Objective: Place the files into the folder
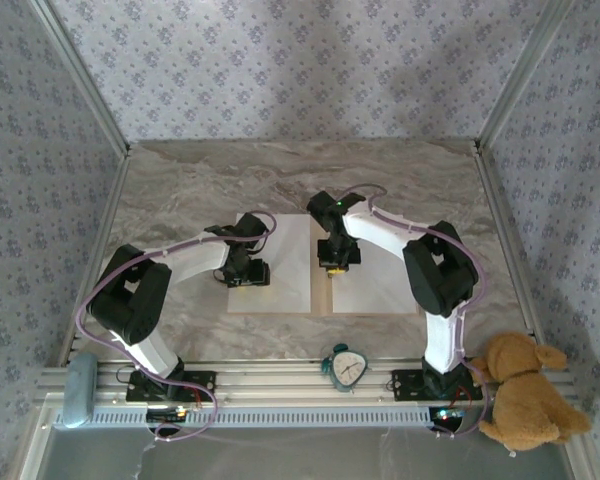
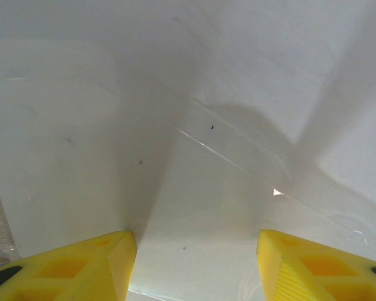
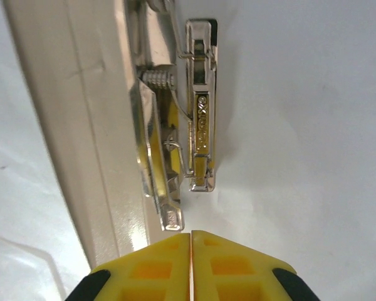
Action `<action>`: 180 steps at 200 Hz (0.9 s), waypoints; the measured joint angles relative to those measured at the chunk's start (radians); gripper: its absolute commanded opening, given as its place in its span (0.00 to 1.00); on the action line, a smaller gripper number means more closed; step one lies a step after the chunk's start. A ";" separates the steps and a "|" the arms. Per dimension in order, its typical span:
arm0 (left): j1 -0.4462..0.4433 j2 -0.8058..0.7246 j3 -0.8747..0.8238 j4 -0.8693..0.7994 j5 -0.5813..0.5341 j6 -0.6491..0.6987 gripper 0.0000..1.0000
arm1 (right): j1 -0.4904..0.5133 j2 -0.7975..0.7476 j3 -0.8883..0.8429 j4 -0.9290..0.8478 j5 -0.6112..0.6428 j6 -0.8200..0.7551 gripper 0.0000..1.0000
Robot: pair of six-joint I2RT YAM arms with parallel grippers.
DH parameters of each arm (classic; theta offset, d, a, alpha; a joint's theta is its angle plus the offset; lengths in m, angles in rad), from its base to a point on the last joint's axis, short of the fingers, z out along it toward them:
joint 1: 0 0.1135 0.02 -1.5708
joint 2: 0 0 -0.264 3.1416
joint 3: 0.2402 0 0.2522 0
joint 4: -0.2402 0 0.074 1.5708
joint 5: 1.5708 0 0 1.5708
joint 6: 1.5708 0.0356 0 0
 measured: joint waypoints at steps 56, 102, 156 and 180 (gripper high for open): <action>0.000 -0.007 -0.003 0.000 0.000 -0.008 0.58 | 0.000 -0.130 0.039 -0.013 0.001 -0.032 0.20; 0.000 -0.028 -0.016 -0.012 0.001 -0.026 0.64 | 0.000 -0.330 0.017 0.023 0.006 -0.061 0.36; 0.003 -0.064 -0.011 -0.018 0.032 -0.055 0.82 | -0.021 -0.592 -0.167 0.130 -0.005 -0.109 0.47; 0.003 -0.099 0.008 -0.017 0.043 -0.057 0.93 | -0.060 -0.713 -0.317 0.197 -0.023 -0.127 0.52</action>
